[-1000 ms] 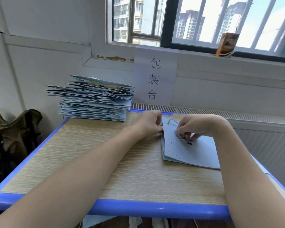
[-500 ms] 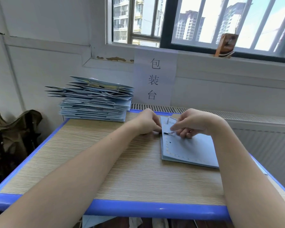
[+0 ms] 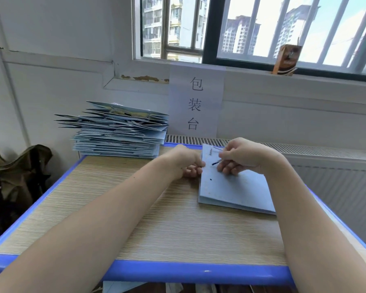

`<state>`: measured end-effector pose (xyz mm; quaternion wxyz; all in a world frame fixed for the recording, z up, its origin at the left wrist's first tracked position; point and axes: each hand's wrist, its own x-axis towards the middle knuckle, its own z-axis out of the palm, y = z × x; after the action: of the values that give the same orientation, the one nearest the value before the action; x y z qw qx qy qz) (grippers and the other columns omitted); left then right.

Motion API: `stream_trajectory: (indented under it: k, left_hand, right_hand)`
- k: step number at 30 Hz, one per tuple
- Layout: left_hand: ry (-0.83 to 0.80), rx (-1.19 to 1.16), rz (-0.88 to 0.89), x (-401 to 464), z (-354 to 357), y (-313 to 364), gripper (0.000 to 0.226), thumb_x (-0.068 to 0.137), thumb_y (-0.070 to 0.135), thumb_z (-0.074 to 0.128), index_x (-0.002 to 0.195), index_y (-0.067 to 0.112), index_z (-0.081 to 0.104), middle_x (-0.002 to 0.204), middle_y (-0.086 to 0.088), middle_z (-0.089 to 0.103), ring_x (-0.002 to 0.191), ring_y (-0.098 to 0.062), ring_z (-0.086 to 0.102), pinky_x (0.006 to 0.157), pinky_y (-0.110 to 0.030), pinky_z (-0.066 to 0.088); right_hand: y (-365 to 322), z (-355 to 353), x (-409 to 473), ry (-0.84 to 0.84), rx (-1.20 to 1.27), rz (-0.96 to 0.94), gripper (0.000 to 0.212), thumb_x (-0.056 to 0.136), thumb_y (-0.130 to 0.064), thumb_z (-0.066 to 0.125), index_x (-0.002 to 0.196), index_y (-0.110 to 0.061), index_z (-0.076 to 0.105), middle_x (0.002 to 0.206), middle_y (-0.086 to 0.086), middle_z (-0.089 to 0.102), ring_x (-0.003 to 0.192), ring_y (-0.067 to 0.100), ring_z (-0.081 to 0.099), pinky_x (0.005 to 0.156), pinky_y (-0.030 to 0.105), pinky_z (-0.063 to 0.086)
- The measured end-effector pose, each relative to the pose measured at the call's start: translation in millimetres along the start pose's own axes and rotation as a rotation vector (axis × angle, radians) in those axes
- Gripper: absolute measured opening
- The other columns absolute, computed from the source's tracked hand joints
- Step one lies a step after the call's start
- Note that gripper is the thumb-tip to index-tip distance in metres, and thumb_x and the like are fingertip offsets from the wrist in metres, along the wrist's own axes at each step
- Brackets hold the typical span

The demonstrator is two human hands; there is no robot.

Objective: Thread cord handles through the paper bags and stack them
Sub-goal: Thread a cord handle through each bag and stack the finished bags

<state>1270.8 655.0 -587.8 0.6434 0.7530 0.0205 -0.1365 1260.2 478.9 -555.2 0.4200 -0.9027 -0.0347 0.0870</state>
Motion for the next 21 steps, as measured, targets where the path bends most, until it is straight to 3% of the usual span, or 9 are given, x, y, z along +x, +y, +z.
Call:
stream_trajectory:
  k: [2, 5, 12, 16, 19, 21]
  left_hand:
    - [0.035, -0.079, 0.024, 2, -3, 2, 0.015, 0.088, -0.012, 0.058, 0.102, -0.007, 0.059, 0.078, -0.018, 0.059, 0.040, -0.012, 0.054, 0.039, -0.018, 0.041]
    - [0.057, -0.148, 0.072, 4, -4, 5, 0.015, 0.091, -0.009, 0.053, 0.106, -0.006, 0.055, 0.087, -0.020, 0.059, 0.039, -0.013, 0.056, 0.037, -0.019, 0.041]
    - [0.012, -0.200, 0.113, 1, -4, 10, 0.025, 0.100, 0.003, 0.048, 0.125, 0.002, 0.049, 0.091, -0.021, 0.066, 0.047, -0.019, 0.064, 0.041, -0.023, 0.048]
    - [-0.041, -0.180, 0.142, -2, -3, 8, 0.041, 0.091, -0.002, 0.061, 0.127, 0.010, 0.045, 0.102, -0.024, 0.066, 0.051, -0.021, 0.065, 0.044, -0.025, 0.049]
    - [0.010, -0.219, 0.160, -2, -2, 7, 0.041, 0.090, -0.006, 0.060, 0.125, 0.009, 0.047, 0.100, -0.021, 0.065, 0.048, -0.018, 0.062, 0.042, -0.024, 0.047]
    - [0.047, -0.266, 0.180, -2, -2, 7, 0.037, 0.090, -0.005, 0.062, 0.124, 0.004, 0.050, 0.096, -0.019, 0.064, 0.046, -0.016, 0.059, 0.041, -0.023, 0.045]
  right_hand:
    - [-2, -1, -2, 0.035, 0.060, -0.060, 0.005, 0.097, -0.006, 0.060, 0.094, -0.001, 0.059, 0.076, 0.014, 0.075, 0.058, 0.018, 0.065, 0.057, 0.026, 0.052]
    - [-4, -1, -3, 0.048, 0.122, -0.101, 0.012, 0.094, -0.003, 0.063, 0.099, 0.006, 0.067, 0.076, 0.016, 0.073, 0.058, 0.019, 0.062, 0.057, 0.024, 0.052]
    - [-4, -6, -6, -0.002, 0.185, -0.147, 0.009, 0.085, -0.005, 0.076, 0.092, 0.000, 0.073, 0.079, 0.011, 0.071, 0.067, 0.017, 0.064, 0.065, 0.025, 0.053]
    - [-8, -1, -6, 0.027, 0.192, -0.160, 0.006, 0.092, -0.008, 0.066, 0.087, -0.006, 0.064, 0.084, 0.012, 0.074, 0.068, 0.018, 0.065, 0.068, 0.029, 0.049]
    - [-11, 0, -7, 0.052, 0.226, -0.157, 0.010, 0.092, -0.005, 0.059, 0.084, -0.008, 0.055, 0.080, 0.013, 0.075, 0.063, 0.018, 0.064, 0.067, 0.030, 0.048]
    - [-11, 0, -7, 0.050, 0.248, -0.181, 0.006, 0.092, -0.004, 0.060, 0.086, -0.006, 0.059, 0.076, 0.013, 0.073, 0.060, 0.019, 0.061, 0.066, 0.029, 0.047]
